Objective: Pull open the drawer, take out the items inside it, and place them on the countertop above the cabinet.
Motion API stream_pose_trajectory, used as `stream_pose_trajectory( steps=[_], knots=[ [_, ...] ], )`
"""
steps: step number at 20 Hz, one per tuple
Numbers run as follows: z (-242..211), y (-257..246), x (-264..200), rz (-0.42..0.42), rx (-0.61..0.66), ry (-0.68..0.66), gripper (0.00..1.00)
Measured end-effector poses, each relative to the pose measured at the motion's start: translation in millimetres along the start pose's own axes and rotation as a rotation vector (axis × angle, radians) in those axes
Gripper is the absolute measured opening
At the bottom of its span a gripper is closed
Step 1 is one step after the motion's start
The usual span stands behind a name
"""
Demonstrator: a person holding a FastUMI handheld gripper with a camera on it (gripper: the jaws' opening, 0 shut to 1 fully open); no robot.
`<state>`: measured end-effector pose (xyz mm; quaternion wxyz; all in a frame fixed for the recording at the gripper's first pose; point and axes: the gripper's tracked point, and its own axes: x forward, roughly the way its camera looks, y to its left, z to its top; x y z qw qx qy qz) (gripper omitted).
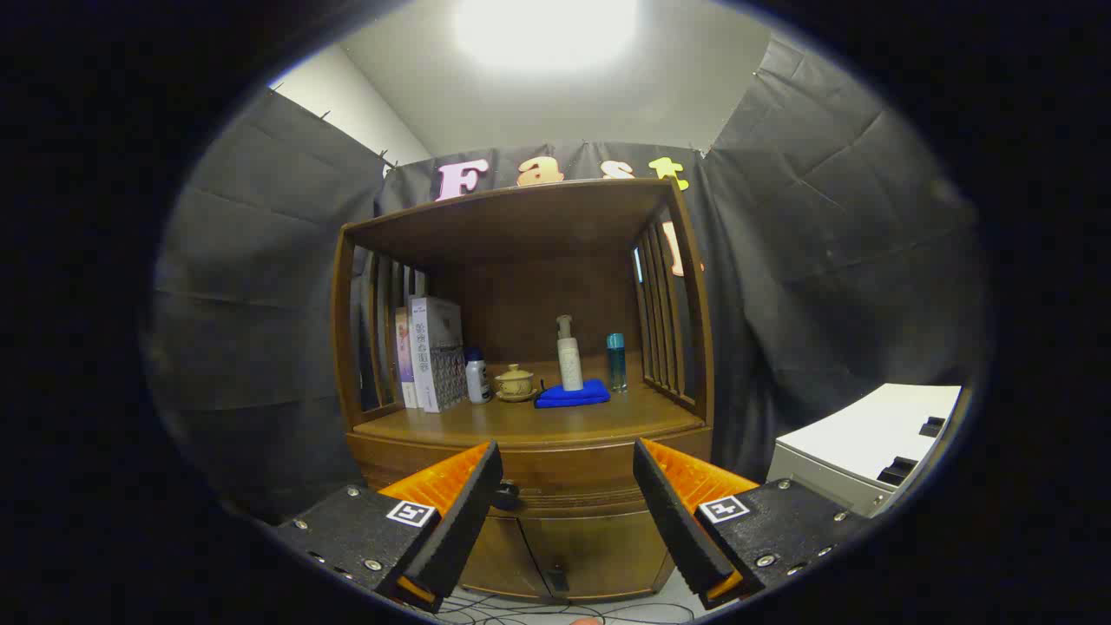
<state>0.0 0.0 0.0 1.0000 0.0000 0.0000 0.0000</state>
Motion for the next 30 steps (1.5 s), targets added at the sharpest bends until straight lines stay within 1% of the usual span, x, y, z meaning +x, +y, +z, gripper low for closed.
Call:
stream_pose_trajectory(
  steps=[10,13,18,24,27,30],
  knots=[
    [-11,9,-5,0.031,0.007,0.023,0.94],
    [-14,9,-5,0.029,0.011,0.031,0.95],
    [-13,11,-4,0.037,0.015,0.016,0.95],
    [-3,18,11,0.058,0.037,-0.009,0.94],
    [0,26,26,0.081,0.054,-0.018,0.94],
    [-3,31,44,0.077,0.043,-0.01,0.94]
  ],
)
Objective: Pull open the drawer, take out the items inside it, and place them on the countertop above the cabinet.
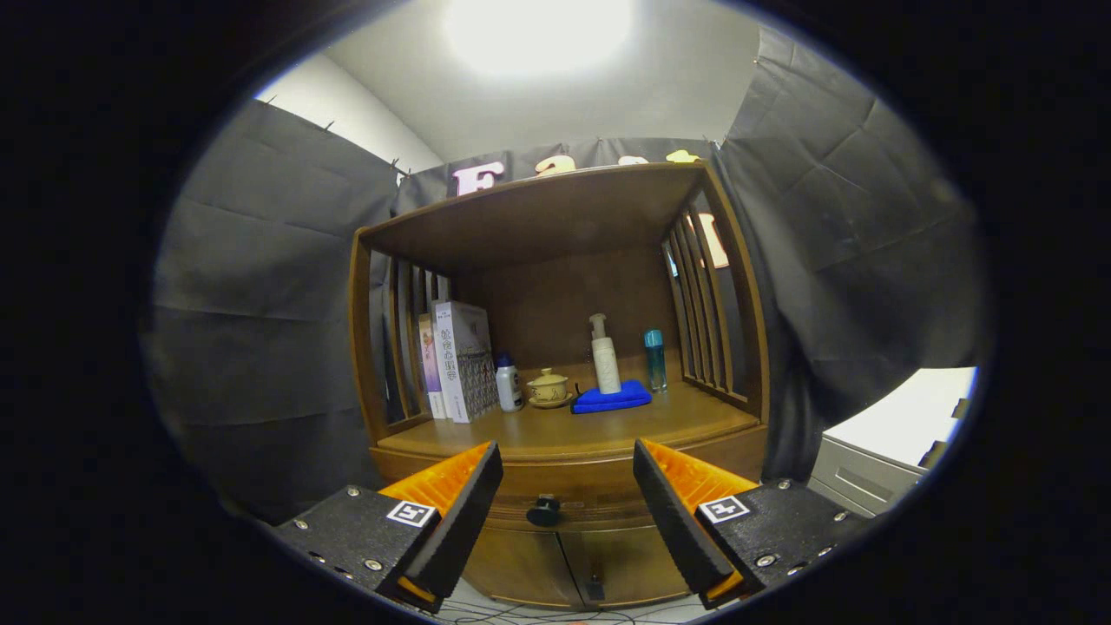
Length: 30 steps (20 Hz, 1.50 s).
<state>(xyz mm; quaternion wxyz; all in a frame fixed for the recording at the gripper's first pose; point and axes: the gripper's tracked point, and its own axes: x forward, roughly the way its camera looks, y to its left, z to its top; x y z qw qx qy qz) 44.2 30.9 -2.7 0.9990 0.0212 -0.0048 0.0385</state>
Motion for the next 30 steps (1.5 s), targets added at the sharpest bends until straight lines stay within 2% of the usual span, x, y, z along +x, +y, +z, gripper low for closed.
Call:
stream_pose_trajectory(
  steps=[13,22,25,30],
  knots=[
    [-78,24,70,0.031,-0.028,0.126,0.95],
    [-143,31,94,0.034,-0.033,0.247,0.94],
    [-154,28,99,0.015,-0.015,0.266,0.87],
    [-161,29,109,-0.001,0.029,0.283,0.65]
  ],
)
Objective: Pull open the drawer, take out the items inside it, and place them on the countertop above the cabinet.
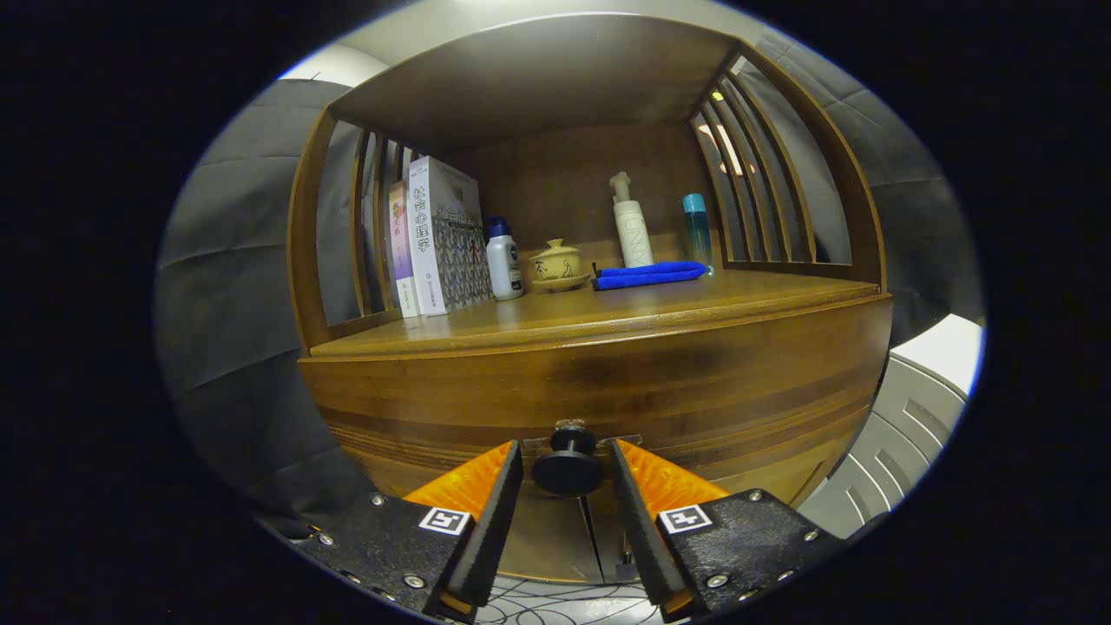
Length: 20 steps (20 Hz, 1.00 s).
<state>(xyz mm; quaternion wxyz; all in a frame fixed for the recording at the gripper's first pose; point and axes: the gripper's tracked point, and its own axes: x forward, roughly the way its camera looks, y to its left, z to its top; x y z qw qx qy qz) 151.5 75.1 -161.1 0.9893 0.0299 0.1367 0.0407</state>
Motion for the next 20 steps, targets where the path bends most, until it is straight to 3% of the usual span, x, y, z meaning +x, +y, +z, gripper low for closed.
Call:
stream_pose_trajectory(
  steps=[8,20],
  knots=[
    [-2,-3,4,-0.039,-0.014,0.016,0.4],
    [-11,2,-35,-0.042,-0.043,0.006,0.4]
  ],
)
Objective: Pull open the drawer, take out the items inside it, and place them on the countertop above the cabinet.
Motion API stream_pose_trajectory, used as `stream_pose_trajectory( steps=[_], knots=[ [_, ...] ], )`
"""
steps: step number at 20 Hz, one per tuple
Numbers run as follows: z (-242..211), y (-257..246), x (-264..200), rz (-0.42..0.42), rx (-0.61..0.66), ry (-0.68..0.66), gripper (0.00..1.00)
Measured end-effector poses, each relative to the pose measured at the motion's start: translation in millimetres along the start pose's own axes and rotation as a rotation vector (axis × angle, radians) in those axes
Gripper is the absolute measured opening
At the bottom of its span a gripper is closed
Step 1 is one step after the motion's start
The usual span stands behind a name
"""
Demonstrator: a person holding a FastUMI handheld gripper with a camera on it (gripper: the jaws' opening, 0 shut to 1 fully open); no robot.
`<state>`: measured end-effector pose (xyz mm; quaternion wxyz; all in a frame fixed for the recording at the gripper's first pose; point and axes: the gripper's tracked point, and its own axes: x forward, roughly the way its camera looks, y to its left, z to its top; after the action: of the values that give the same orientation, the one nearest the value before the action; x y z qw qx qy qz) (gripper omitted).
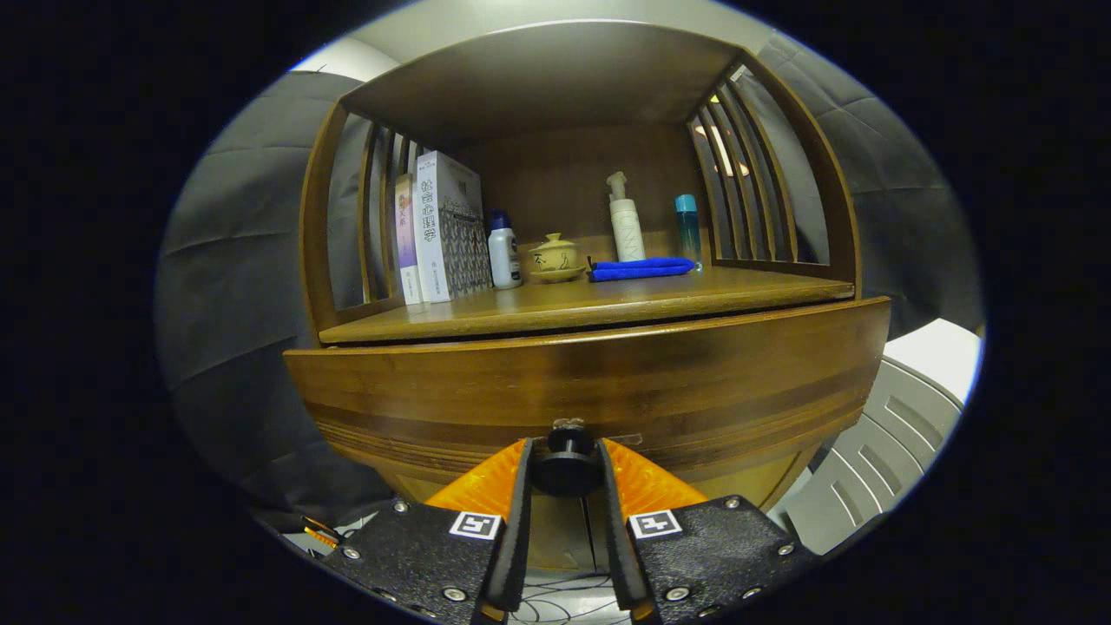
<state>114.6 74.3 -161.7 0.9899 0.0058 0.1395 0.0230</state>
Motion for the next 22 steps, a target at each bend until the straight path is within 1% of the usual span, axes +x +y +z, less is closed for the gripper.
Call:
stream_pose_trajectory(
  steps=[11,22],
  knots=[
    [-9,3,-43,-0.001,-0.049,-0.015,0.4],
    [-25,7,-89,0.006,-0.041,-0.035,0.4]
  ],
)
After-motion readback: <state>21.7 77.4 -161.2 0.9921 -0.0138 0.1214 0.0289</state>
